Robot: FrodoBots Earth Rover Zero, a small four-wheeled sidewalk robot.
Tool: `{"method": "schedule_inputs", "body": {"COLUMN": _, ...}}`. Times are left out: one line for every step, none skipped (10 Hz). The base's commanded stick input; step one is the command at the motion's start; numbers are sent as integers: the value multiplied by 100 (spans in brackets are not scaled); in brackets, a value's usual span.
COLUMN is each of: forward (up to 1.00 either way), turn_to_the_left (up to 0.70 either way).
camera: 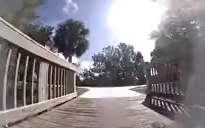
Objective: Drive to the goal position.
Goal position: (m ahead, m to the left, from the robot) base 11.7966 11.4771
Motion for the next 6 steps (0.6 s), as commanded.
{"method": "schedule_inputs", "body": {"forward": 70, "turn_to_the_left": 0}}
{"method": "schedule_inputs", "body": {"forward": 70, "turn_to_the_left": 0}}
{"method": "schedule_inputs", "body": {"forward": 70, "turn_to_the_left": 0}}
{"method": "schedule_inputs", "body": {"forward": 70, "turn_to_the_left": 0}}
{"method": "schedule_inputs", "body": {"forward": 70, "turn_to_the_left": 0}}
{"method": "schedule_inputs", "body": {"forward": 70, "turn_to_the_left": 0}}
